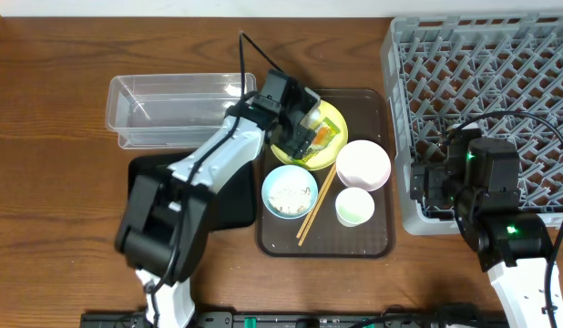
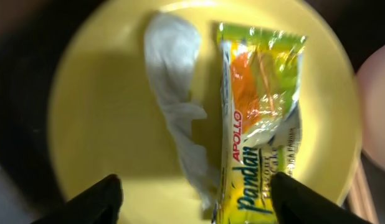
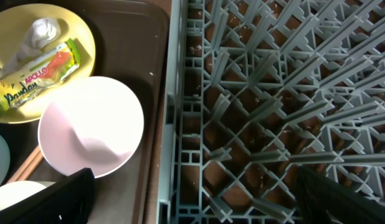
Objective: Sort waste into correct bins and load items into the dishwasher rack
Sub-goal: 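Reach the left gripper to the yellow plate and grasp the wrapper, then carry the wrapper left and drop it into the clear bin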
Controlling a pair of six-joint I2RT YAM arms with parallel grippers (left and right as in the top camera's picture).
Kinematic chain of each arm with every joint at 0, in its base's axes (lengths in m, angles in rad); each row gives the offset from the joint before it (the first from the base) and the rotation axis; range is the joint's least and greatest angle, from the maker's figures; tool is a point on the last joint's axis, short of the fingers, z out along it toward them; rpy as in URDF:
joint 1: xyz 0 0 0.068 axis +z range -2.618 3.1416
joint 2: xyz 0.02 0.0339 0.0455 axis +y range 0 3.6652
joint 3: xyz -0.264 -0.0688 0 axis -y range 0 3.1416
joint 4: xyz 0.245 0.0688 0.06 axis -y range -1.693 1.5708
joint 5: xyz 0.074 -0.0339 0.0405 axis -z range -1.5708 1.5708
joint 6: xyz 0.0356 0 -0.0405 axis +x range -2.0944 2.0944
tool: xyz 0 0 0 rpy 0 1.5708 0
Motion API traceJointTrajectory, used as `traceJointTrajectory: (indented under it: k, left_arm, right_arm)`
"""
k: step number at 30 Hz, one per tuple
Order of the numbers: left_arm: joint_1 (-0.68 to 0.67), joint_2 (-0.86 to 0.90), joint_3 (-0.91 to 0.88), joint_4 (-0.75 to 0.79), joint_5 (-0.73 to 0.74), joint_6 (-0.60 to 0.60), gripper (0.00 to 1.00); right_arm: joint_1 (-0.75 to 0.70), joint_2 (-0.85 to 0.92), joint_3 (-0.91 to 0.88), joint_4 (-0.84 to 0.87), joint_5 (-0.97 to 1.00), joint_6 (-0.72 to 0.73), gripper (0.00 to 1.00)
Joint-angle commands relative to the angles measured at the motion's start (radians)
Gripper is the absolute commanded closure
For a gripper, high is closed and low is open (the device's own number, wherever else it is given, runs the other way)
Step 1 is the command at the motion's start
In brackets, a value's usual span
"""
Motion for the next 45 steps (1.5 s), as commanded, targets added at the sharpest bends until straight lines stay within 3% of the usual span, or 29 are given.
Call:
traceJointTrajectory:
  k: [1, 6, 7, 8, 11, 16, 24, 32, 36, 37, 40, 45]
  left_arm:
    - [0.002, 0.054, 0.018, 0.016, 0.047, 0.007, 0.26]
    - [0.002, 0.109, 0.018, 0.016, 0.050, -0.058, 0.44]
    - [0.002, 0.114, 0.018, 0.016, 0.053, -0.072, 0.53]
    - [0.001, 0.115, 0.018, 0.016, 0.055, -0.076, 0.69]
    - [0.000, 0.101, 0.019, 0.016, 0.057, -0.076, 0.94]
    - [0.016, 0.001, 0.019, 0.014, 0.054, -0.097, 0.94]
    - [0.161, -0.227, 0.018, -0.014, -0.083, -0.321, 0.94]
    - [0.351, -0.248, 0.016, -0.038, -0.093, -0.583, 0.94]
    - [0.378, -0.243, 0.011, -0.071, -0.095, -0.614, 0.93]
    - [0.379, -0.243, 0.010, -0.072, -0.094, -0.614, 0.89]
    - [0.378, -0.243, 0.010, -0.075, -0.093, -0.615, 0.55]
    - [0.378, -0.251, 0.010, -0.085, -0.063, -0.615, 0.41]
  right_arm:
    - [0.013, -0.002, 0.025, 0.000, 0.009, 0.011, 0.01]
    - [0.013, -0.003, 0.025, -0.003, 0.009, 0.011, 0.01]
    - [0.013, -0.003, 0.025, -0.003, 0.009, 0.011, 0.01]
    - [0.013, -0.003, 0.025, -0.003, 0.009, 0.011, 0.01]
    - [0.013, -0.003, 0.025, -0.002, 0.009, 0.011, 0.01]
    - [0.013, -0.003, 0.025, -0.003, 0.009, 0.011, 0.01]
    - [0.013, -0.003, 0.025, -0.003, 0.009, 0.011, 0.01]
    - [0.013, -0.003, 0.025, -0.003, 0.009, 0.011, 0.01]
    - [0.013, -0.003, 0.025, -0.003, 0.009, 0.011, 0.01]
    - [0.013, -0.003, 0.025, -0.003, 0.009, 0.011, 0.01]
    - [0.013, -0.003, 0.025, -0.003, 0.009, 0.011, 0.01]
    - [0.013, -0.003, 0.025, -0.003, 0.009, 0.011, 0.01]
